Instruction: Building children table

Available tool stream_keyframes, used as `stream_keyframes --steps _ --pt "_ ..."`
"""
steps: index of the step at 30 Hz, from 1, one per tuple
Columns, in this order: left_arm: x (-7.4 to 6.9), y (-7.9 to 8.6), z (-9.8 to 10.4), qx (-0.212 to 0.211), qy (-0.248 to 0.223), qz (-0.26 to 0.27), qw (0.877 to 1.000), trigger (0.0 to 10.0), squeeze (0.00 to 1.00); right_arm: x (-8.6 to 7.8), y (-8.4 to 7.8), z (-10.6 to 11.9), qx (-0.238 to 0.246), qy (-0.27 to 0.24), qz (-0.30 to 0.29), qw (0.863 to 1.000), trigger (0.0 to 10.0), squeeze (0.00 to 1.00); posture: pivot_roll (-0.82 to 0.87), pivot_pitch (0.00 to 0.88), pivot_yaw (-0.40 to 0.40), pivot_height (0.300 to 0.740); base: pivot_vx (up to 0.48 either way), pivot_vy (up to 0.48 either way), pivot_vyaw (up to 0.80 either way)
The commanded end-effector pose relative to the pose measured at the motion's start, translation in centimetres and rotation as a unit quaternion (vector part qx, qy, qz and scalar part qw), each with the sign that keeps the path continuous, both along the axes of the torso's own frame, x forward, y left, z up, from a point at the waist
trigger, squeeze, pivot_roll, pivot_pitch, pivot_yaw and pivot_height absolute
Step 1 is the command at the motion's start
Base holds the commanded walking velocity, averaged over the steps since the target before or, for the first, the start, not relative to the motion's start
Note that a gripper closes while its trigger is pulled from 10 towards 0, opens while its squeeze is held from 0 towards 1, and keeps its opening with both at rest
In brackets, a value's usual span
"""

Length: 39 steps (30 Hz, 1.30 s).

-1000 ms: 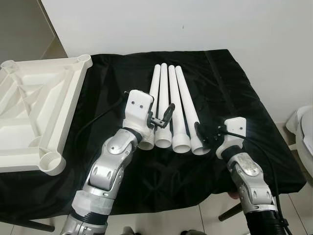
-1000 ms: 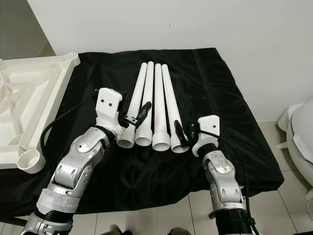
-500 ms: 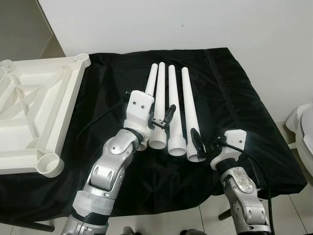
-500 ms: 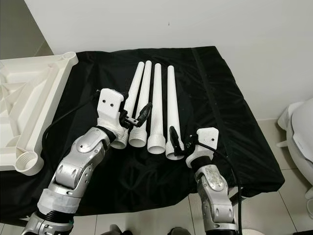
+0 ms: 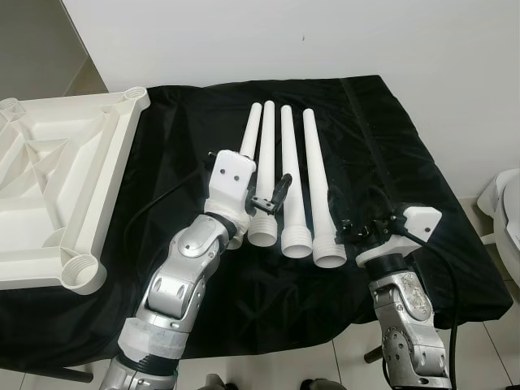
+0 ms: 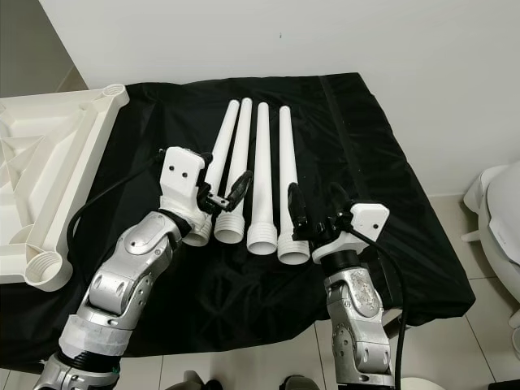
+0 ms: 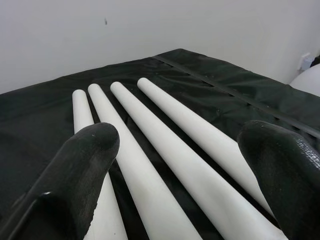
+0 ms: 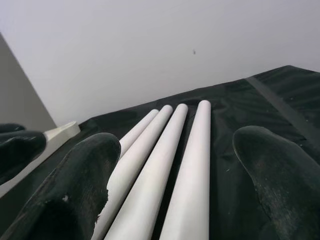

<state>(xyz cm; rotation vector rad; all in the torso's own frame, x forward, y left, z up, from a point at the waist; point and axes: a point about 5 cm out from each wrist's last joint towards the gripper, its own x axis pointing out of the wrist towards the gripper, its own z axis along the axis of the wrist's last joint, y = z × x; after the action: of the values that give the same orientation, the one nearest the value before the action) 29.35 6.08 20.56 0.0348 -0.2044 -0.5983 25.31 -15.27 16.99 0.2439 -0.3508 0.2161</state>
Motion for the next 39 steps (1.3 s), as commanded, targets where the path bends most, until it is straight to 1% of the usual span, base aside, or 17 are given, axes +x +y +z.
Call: stream_keyframes --steps 1,2,5,6,7,10,13,16,19,26,28,29,31,32,34,35,39 --pt "-0.1 0.3 -0.3 0.006 0.000 0.007 1.000 10.0 0.00 -0.4 0.7 -1.0 -0.012 0.028 0.012 0.999 10.0 0.00 -0.15 0.091 0.098 0.740 0.000 0.000 0.00" --pt "-0.2 0.3 -0.3 0.005 0.001 0.007 1.000 10.0 0.00 -0.6 1.0 -1.8 -0.028 0.045 0.017 0.998 10.0 0.00 -0.15 0.090 0.096 0.740 0.000 0.000 0.00" --pt "-0.2 0.2 -0.3 0.004 0.002 0.007 1.000 10.0 0.00 -0.8 1.2 -2.3 -0.038 0.056 0.020 0.998 10.0 0.00 -0.15 0.089 0.096 0.740 0.000 0.000 0.00" --pt "-0.3 0.2 -0.4 0.004 0.002 0.008 1.000 10.0 0.00 -0.9 1.4 -3.2 -0.065 0.077 0.017 0.995 10.0 0.00 -0.15 0.088 0.095 0.740 0.000 0.000 0.00" --pt "-0.3 0.2 -0.4 0.004 0.002 0.008 1.000 10.0 0.00 -0.9 1.4 -3.2 -0.065 0.077 0.017 0.995 10.0 0.00 -0.15 0.088 0.095 0.740 0.000 0.000 0.00" --pt "-0.3 0.2 -0.3 0.001 0.002 0.008 1.000 10.0 0.00 -0.9 1.6 -5.1 -0.121 0.134 0.015 0.983 10.0 0.00 -0.15 0.085 0.096 0.740 0.000 0.000 0.00" --pt "-0.3 0.2 -0.3 0.001 0.001 0.008 1.000 10.0 0.00 -0.9 1.4 -5.8 -0.131 0.158 0.001 0.979 10.0 0.00 -0.15 0.086 0.096 0.740 0.000 0.000 0.00" --pt "-0.3 0.3 -0.3 0.001 0.001 0.008 1.000 10.0 0.00 -0.9 1.2 -6.1 -0.130 0.172 -0.011 0.976 10.0 0.00 -0.15 0.086 0.096 0.740 0.000 0.000 0.00" --pt "-0.3 0.3 -0.3 0.000 0.001 0.009 1.000 10.0 0.00 -1.1 0.7 -6.7 -0.132 0.198 -0.048 0.970 10.0 0.00 -0.15 0.089 0.101 0.740 0.000 0.000 0.00" --pt "-0.4 0.2 -0.3 0.001 0.002 0.007 1.000 10.0 0.00 -0.9 0.7 -6.6 -0.134 0.188 -0.060 0.971 10.0 0.00 -0.15 0.098 0.108 0.740 0.000 0.000 0.00" --pt "-0.4 0.2 -0.3 0.001 0.001 0.008 1.000 10.0 0.00 -0.5 0.5 -6.4 -0.145 0.174 -0.069 0.972 10.0 0.00 -0.14 0.100 0.109 0.740 0.000 0.000 0.00" --pt "-0.4 0.2 -0.3 0.001 0.001 0.008 1.000 10.0 0.00 -0.2 0.2 -6.3 -0.141 0.170 -0.076 0.972 10.0 0.00 -0.14 0.102 0.109 0.740 0.000 0.000 0.00" --pt "-0.4 0.2 -0.3 0.001 0.001 0.008 1.000 10.0 0.00 -0.2 0.2 -6.3 -0.141 0.170 -0.076 0.972 10.0 0.00 -0.14 0.102 0.109 0.740 0.000 0.000 0.00" --pt "-0.4 0.2 -0.2 0.001 0.000 0.009 1.000 10.0 0.00 0.2 0.0 -6.3 -0.140 0.171 -0.082 0.972 8.0 0.00 -0.14 0.103 0.109 0.740 0.000 0.000 0.00" --pt "-0.3 0.2 -0.2 0.002 -0.001 0.009 1.000 10.0 0.00 0.5 -0.3 -6.3 -0.140 0.172 -0.091 0.971 8.0 0.00 -0.14 0.102 0.108 0.740 0.000 0.000 0.00" --pt "-0.4 0.1 -0.1 0.002 -0.005 0.010 1.000 10.0 0.00 0.8 -0.4 -6.5 -0.109 0.187 -0.080 0.973 0.0 0.00 -0.14 0.104 0.106 0.740 0.000 0.000 0.00" --pt "-0.3 0.1 -0.1 0.002 -0.005 0.010 1.000 10.0 0.00 0.9 -0.5 -6.5 -0.099 0.189 -0.077 0.974 0.0 0.00 -0.14 0.105 0.104 0.740 0.000 0.000 0.00"
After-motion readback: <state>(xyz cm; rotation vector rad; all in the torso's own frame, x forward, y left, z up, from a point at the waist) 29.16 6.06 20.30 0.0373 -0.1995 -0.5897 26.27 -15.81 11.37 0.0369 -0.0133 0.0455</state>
